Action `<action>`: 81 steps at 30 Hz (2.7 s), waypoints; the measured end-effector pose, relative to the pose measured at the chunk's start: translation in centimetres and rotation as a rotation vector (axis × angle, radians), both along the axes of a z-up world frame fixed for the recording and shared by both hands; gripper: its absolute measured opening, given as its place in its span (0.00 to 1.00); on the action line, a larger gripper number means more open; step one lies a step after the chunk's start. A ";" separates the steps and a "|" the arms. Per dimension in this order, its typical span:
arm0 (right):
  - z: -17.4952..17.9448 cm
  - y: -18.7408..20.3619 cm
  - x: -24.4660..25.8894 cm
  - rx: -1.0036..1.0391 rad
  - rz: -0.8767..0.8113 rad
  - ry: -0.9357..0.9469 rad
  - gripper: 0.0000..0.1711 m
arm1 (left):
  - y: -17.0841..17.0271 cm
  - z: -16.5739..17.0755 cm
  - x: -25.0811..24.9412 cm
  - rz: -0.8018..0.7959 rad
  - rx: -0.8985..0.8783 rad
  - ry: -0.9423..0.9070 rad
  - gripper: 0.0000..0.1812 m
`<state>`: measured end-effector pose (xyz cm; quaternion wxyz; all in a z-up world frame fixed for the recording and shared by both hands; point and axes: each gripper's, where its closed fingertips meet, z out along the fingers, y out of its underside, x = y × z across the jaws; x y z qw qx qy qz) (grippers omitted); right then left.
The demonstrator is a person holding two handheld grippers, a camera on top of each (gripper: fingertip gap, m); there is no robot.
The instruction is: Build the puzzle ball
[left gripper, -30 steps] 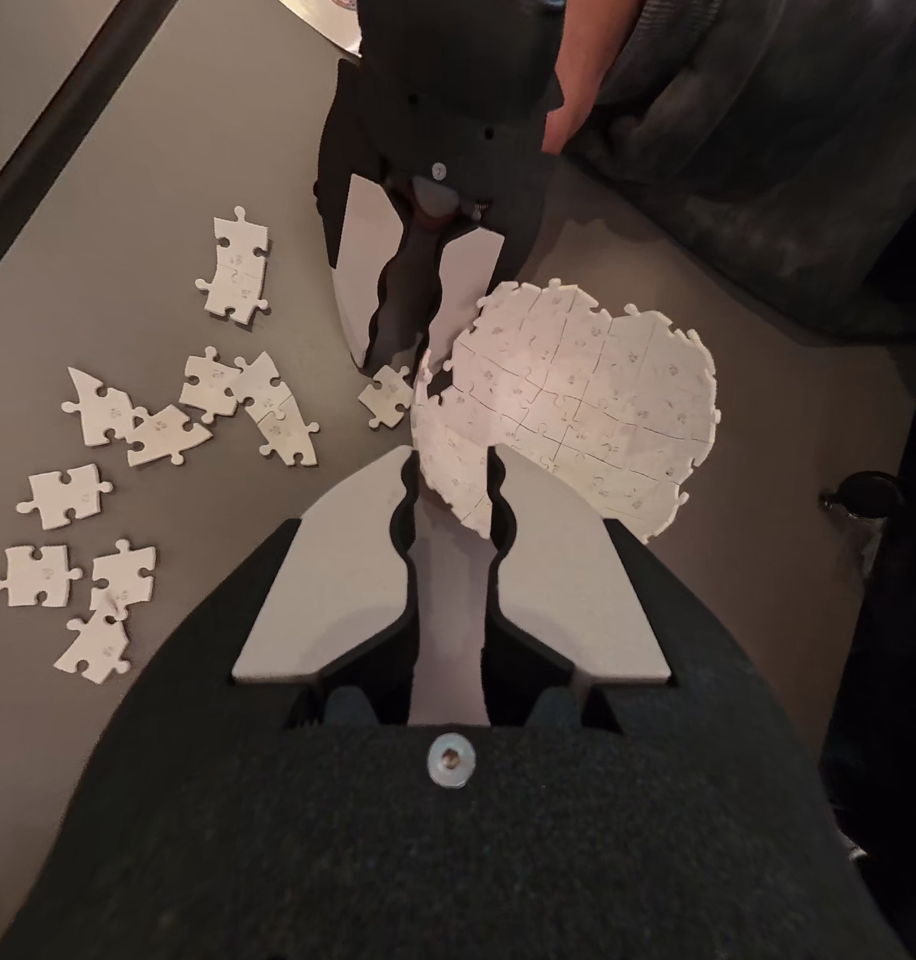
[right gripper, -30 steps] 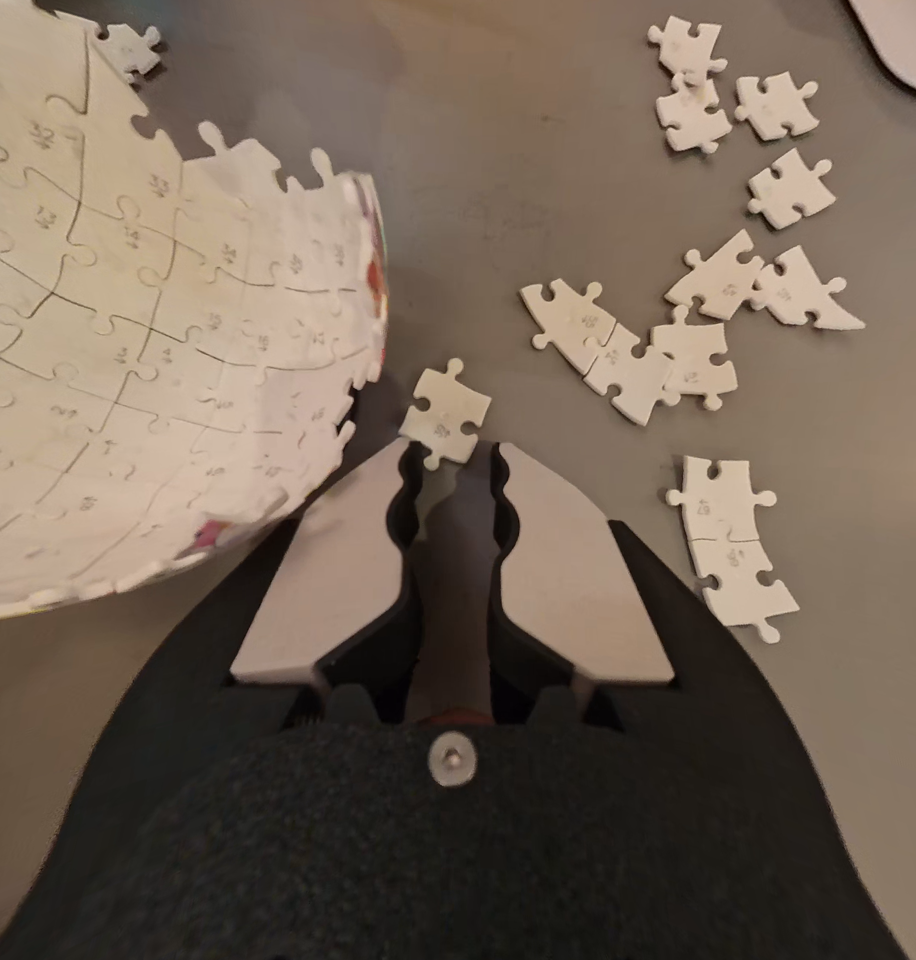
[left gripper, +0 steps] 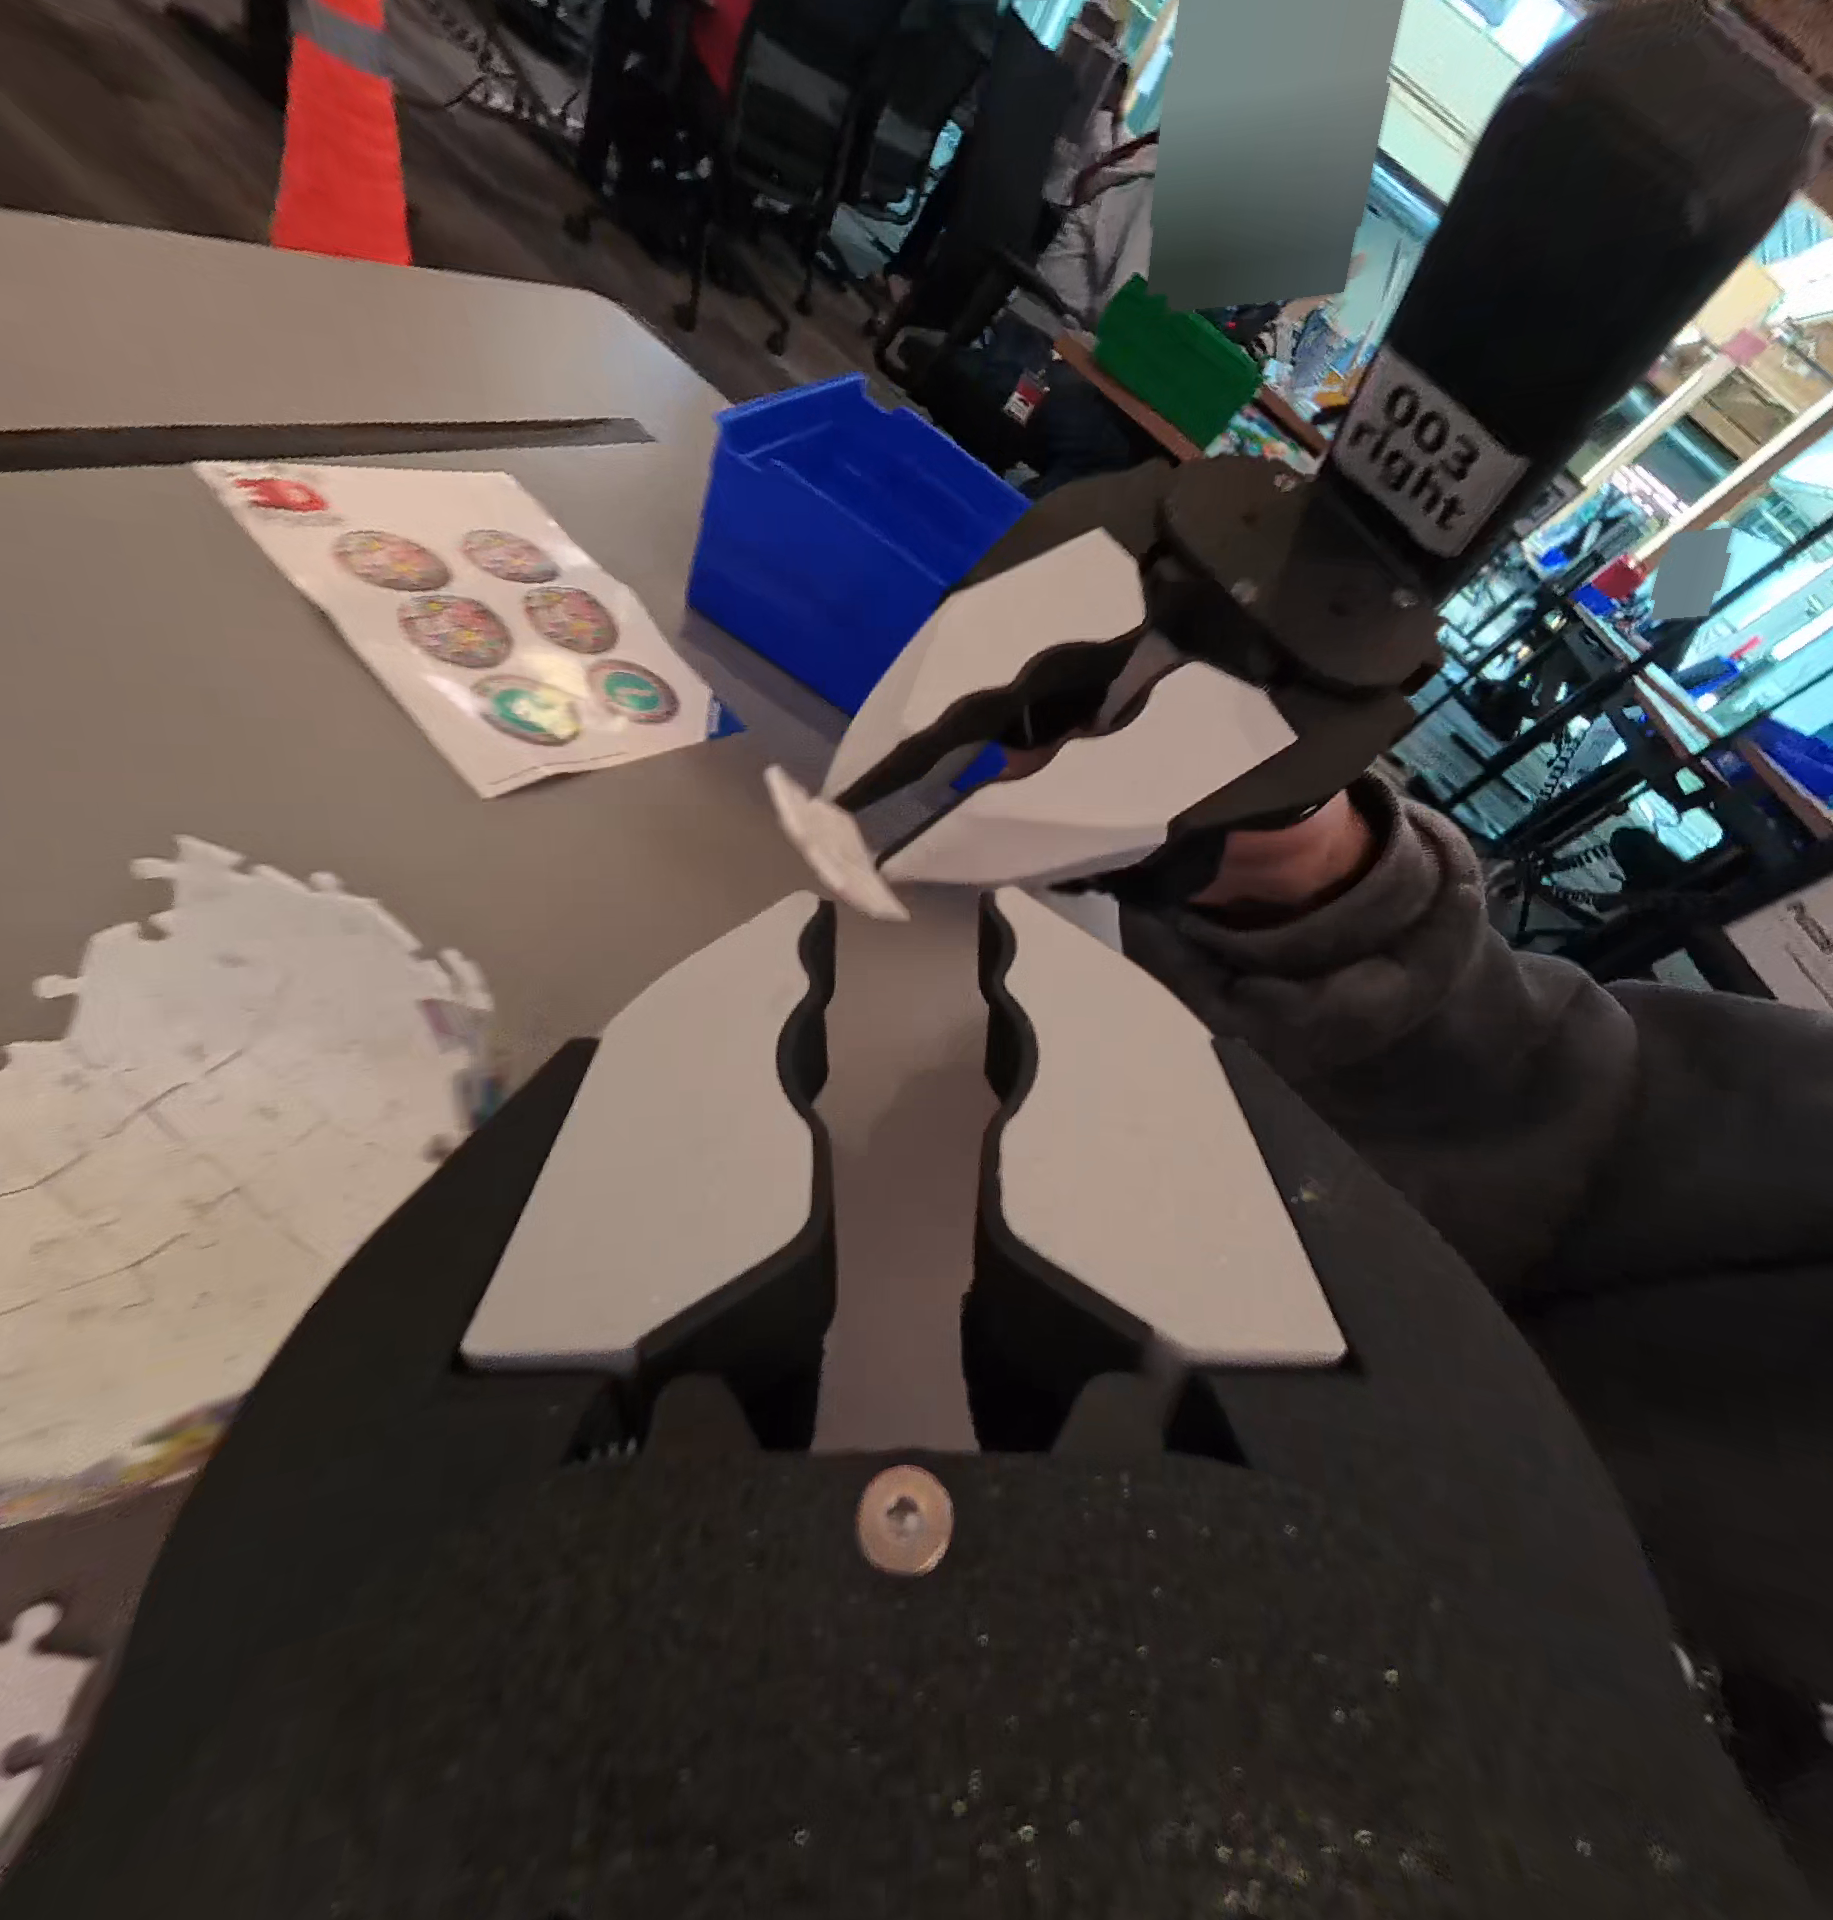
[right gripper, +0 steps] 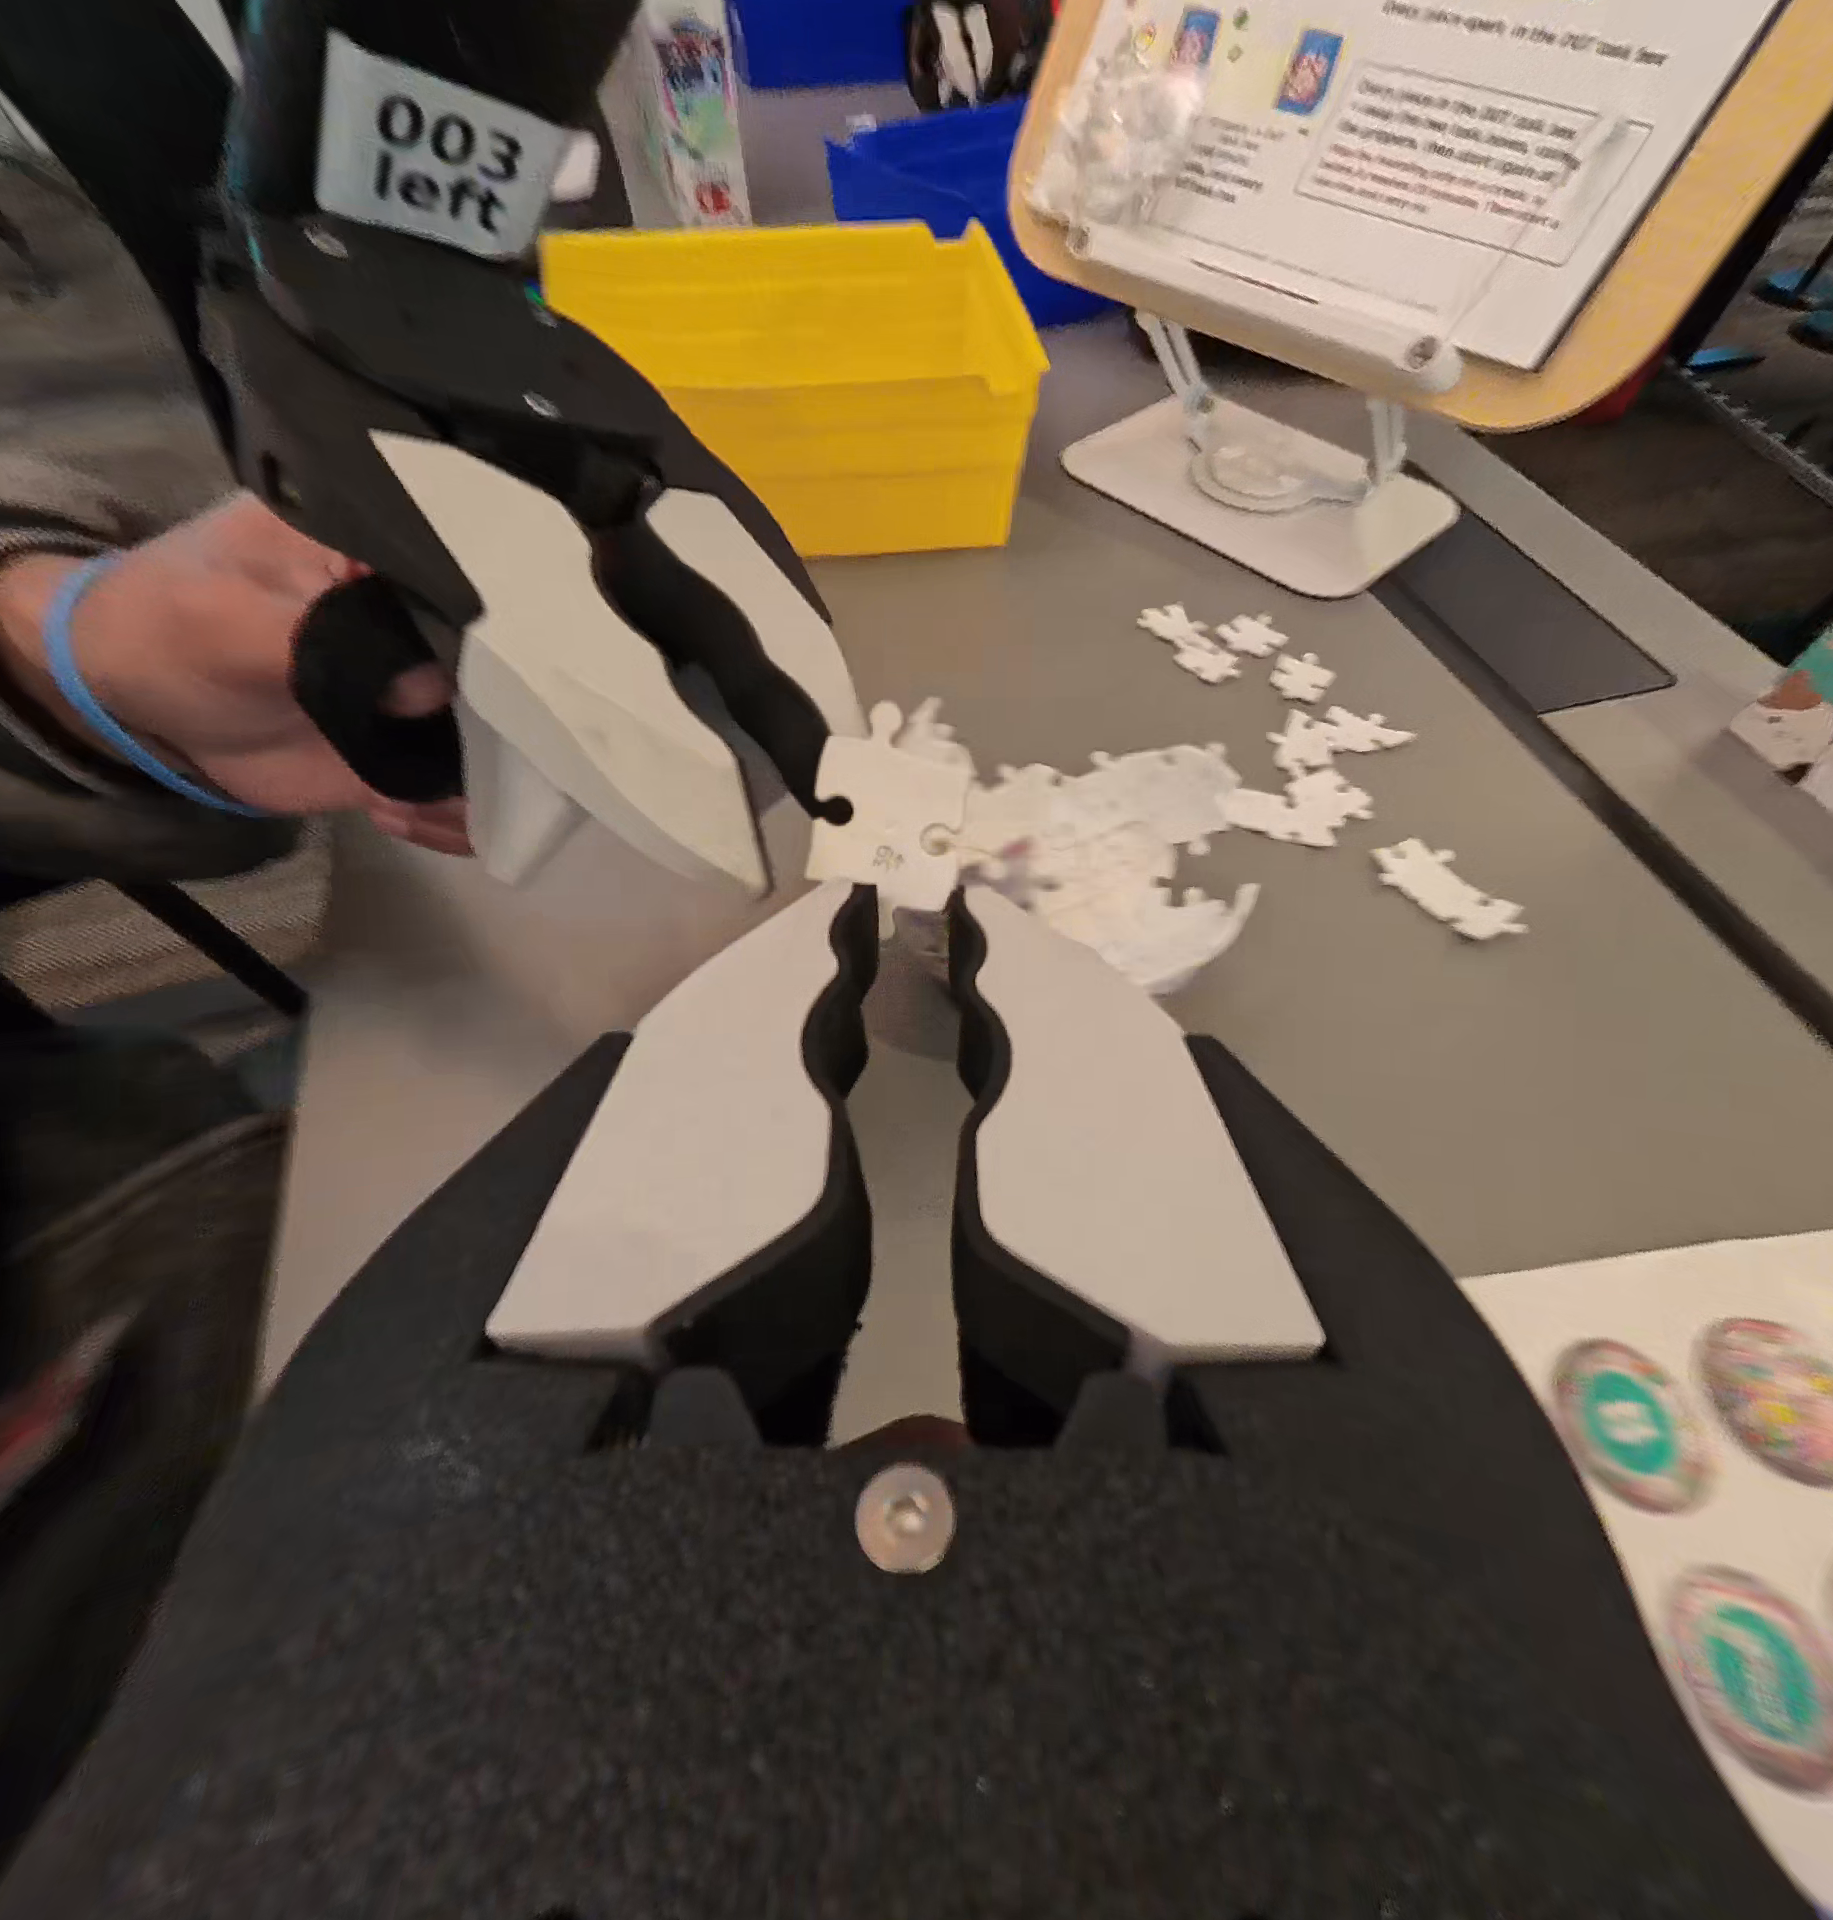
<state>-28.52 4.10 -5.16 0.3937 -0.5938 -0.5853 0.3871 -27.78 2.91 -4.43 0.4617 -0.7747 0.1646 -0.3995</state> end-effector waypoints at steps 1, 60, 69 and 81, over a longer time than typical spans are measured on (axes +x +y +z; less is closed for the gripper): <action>-0.1 -1.3 0.3 -0.029 0.004 0.023 0.06 | -0.8 0.0 0.6 0.006 0.028 0.021 0.12; -7.8 -12.6 5.5 0.023 0.142 -0.009 0.05 | -12.5 -10.7 3.8 -0.288 0.008 0.537 0.01; -8.3 -12.7 5.4 0.038 0.131 -0.049 0.01 | -12.4 -11.0 4.0 -0.295 -0.003 0.517 0.01; -8.7 -12.7 5.2 0.029 0.125 -0.069 0.01 | -12.4 -11.6 3.7 -0.300 -0.020 0.540 0.01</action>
